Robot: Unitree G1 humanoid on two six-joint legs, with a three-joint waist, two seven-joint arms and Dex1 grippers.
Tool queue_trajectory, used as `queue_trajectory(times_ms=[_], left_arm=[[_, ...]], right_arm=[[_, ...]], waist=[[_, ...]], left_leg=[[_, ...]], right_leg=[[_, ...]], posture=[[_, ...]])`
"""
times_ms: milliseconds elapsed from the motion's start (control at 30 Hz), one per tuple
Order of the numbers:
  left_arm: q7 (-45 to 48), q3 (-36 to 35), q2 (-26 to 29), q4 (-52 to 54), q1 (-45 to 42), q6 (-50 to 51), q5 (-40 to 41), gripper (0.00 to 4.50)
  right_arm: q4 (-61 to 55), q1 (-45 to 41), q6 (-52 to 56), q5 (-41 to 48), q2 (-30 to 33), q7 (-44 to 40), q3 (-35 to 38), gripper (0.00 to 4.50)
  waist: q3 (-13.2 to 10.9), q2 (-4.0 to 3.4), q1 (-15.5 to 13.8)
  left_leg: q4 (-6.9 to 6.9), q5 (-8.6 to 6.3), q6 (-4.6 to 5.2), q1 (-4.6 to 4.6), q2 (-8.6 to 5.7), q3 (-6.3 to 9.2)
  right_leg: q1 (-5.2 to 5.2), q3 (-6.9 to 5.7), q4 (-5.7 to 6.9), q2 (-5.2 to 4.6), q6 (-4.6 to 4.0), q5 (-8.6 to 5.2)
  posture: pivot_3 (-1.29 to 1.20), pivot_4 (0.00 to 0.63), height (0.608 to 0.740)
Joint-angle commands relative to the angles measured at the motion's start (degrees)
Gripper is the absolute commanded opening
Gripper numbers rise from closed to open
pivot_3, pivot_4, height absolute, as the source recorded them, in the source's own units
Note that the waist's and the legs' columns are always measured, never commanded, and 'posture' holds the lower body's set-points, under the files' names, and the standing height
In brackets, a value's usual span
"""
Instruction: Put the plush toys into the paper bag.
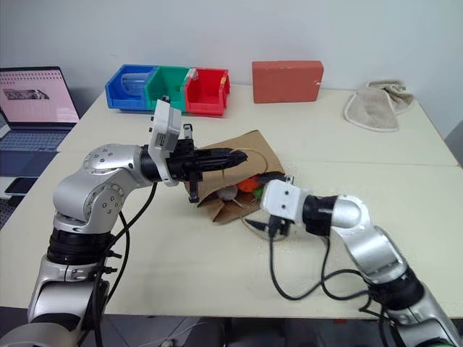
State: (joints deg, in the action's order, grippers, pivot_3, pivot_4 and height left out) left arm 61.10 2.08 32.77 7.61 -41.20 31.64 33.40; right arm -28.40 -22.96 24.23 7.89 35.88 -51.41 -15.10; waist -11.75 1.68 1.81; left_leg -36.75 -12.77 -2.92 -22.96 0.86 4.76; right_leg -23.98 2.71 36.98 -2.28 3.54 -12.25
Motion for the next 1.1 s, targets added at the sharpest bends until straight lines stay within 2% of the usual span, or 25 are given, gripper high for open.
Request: queue_trajectory(times_ms=[33, 100, 167, 300, 433, 533, 667, 833, 933, 967, 1100], left_arm=[[-0.13, -0.58, -0.26, 0.30, -1.25, -1.55, -0.45, 0.00], [0.02, -0.58, -0.29, 0.34, -1.16, -1.62, -0.47, 0.00], [0.17, -0.59, -0.26, 0.32, -1.11, -1.76, -0.57, 0.00], [0.27, -0.55, -0.30, 0.27, -1.33, -1.80, -0.69, 0.00], [0.34, -0.48, -0.18, 0.49, -1.66, -1.67, -0.79, 0.00], [0.29, -0.72, 0.03, 0.85, -1.60, -1.38, -0.66, 0.00], [0.04, -1.31, 0.67, 1.48, -1.07, -1.13, -0.51, 0.00], [0.02, -1.45, 0.91, 1.40, -1.14, -1.13, -0.36, 0.00], [-0.37, -2.03, 0.58, 0.47, -1.77, -1.09, -0.06, 0.00], [-0.55, -2.25, 0.38, 0.26, -1.92, -0.95, 0.19, 0.00], [-0.93, -2.33, 0.14, 0.19, -2.44, -0.71, 0.67, 0.00]], right_arm=[[-5.33, 2.93, 4.94, 7.31, 3.21, -2.81, 6.72, 4.47], [-5.58, 5.57, 7.46, 9.05, 4.25, -1.96, 8.83, 4.47], [-3.10, 7.10, 10.49, 8.61, 2.65, 2.29, 9.67, 4.47], [3.89, 6.85, 11.58, 3.62, -1.02, 8.92, 6.29, 4.47], [10.64, 4.07, 13.64, 2.58, -6.58, 12.55, 3.41, 4.47], [13.20, 2.98, 14.44, 2.05, -8.35, 13.34, 2.90, 4.47], [13.69, 3.21, 17.40, 3.99, -9.20, 12.78, 3.27, 3.20], [13.58, 2.79, 19.03, 4.12, -9.21, 12.41, 3.14, 1.29], [14.20, 2.43, 21.39, 5.78, -9.97, 13.04, 5.54, 0.25], [14.24, 2.37, 21.87, 6.19, -9.97, 13.12, 6.03, 0.02], [11.66, 1.40, 27.96, 12.71, -12.08, 13.59, 11.73, 0.02]], waist=[[0.00, 0.00, 0.01], [0.00, 0.00, 0.01], [0.01, 0.01, 0.13], [0.00, 0.00, 0.20], [0.00, 0.00, 0.27], [0.00, -0.01, 0.17], [0.00, -0.01, -0.04], [0.00, -0.01, 0.05], [0.00, -0.01, 0.07], [0.00, -0.01, 0.06], [0.00, -0.01, 0.05]], left_leg=[[-0.02, 0.00, 0.00, 0.00, 0.00, -0.01], [-0.06, 0.00, 0.00, 0.01, 0.00, -0.02], [-0.08, 0.00, 0.00, 0.04, 0.00, -0.03], [-0.09, 0.01, 0.00, 0.06, 0.02, -0.06], [-0.08, 0.00, 0.00, 0.04, 0.01, -0.06], [-0.04, 0.00, 0.00, 0.03, 0.01, -0.04], [-0.01, 0.00, 0.00, -0.02, 0.00, -0.03], [-0.02, 0.00, 0.00, 0.01, 0.01, -0.03], [-0.02, 0.00, 0.00, 0.01, 0.01, -0.03], [-0.02, 0.00, 0.00, 0.01, 0.01, -0.03], [-0.02, 0.00, 0.00, 0.00, 0.01, -0.03]], right_leg=[[0.00, 0.01, 0.00, 0.00, 0.00, 0.00], [0.01, 0.02, 0.01, 0.00, -0.01, 0.00], [0.03, 0.02, 0.02, 0.00, -0.13, -0.08], [0.01, 0.04, 0.07, 0.02, -0.24, -0.13], [-0.01, 0.05, 0.05, 0.02, -0.19, -0.10], [-0.03, 0.03, 0.06, 0.02, 0.00, 0.01], [-0.03, 0.02, 0.00, 0.01, 0.00, 0.00], [-0.03, 0.02, 0.02, 0.01, 0.00, 0.00], [-0.03, 0.02, 0.03, 0.02, 0.00, 0.00], [-0.03, 0.02, 0.03, 0.02, 0.00, 0.00], [-0.03, 0.02, 0.02, 0.02, 0.00, 0.01]], posture=[[0.00, 0.150, 0.740], [0.00, 0.150, 0.740], [0.00, 0.150, 0.740], [0.00, 0.150, 0.740], [0.00, 0.150, 0.740], [0.00, 0.150, 0.740], [0.00, 0.150, 0.740], [0.00, 0.150, 0.740], [0.00, 0.150, 0.740], [0.00, 0.150, 0.740], [0.00, 0.150, 0.740]])
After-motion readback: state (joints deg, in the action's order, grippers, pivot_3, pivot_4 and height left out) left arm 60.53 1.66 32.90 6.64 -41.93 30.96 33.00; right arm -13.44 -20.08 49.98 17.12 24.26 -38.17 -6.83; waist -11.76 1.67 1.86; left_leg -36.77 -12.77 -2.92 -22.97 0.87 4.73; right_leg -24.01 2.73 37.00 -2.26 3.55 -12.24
